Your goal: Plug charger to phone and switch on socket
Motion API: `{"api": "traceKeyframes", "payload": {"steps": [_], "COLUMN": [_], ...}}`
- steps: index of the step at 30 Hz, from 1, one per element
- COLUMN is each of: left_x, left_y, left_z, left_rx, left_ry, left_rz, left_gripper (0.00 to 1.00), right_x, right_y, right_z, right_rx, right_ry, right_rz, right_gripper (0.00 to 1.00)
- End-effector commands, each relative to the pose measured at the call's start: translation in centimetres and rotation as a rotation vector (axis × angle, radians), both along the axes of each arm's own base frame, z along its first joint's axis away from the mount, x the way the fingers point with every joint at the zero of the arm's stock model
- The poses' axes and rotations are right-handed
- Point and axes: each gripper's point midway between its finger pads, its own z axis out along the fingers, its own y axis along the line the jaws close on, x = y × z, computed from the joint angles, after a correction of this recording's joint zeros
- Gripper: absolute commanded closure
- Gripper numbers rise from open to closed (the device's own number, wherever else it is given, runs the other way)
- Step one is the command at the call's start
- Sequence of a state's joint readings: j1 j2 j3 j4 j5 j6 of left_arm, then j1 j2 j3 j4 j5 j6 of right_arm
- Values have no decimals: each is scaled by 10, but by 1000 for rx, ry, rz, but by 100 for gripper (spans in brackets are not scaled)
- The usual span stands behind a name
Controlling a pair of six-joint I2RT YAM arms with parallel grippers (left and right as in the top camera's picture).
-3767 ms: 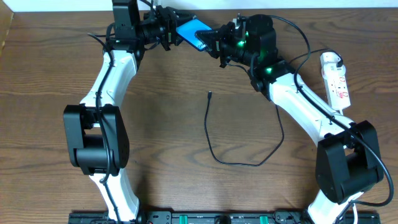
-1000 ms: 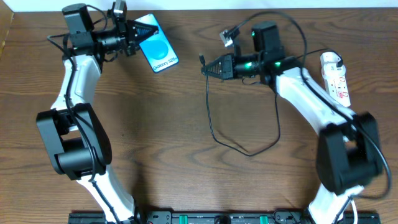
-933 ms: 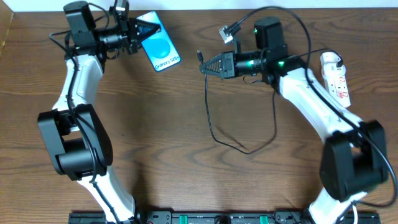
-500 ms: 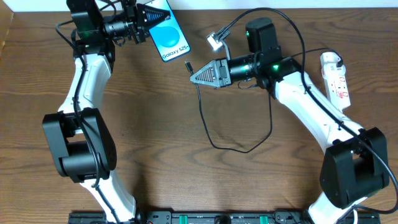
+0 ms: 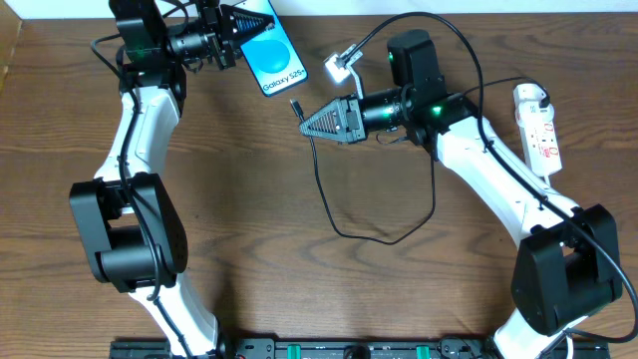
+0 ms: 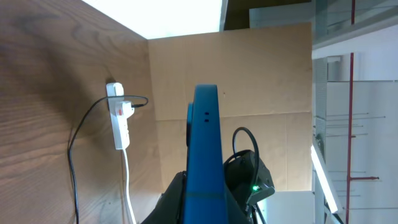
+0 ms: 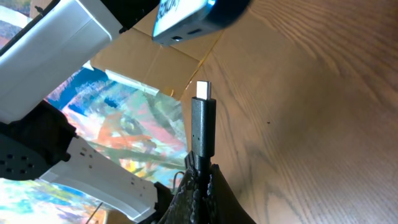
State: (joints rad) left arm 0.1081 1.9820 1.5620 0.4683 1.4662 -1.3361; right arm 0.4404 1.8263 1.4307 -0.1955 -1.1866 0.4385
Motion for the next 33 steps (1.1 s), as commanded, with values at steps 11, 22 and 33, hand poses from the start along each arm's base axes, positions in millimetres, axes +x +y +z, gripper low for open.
{"api": "traceKeyframes", "payload": {"steps": [11,22,33], "left_x": [-6,-6,-6], "left_y": [-2,-2,-2], "left_z": [21,21,21], "left_rx": [4,4,4], "left_ry": [-45,-45,-45], "left_rz": [2,2,1], "left_gripper": [93,93,93], "right_x": [7,12,14], "right_y": [7,7,1], "right_z": [7,9,18], "right_rx": [21,21,30], "right_ry": [-129,-153,-173], "right_rz": [-7,-25,-41], "right_gripper": [99,99,99]}}
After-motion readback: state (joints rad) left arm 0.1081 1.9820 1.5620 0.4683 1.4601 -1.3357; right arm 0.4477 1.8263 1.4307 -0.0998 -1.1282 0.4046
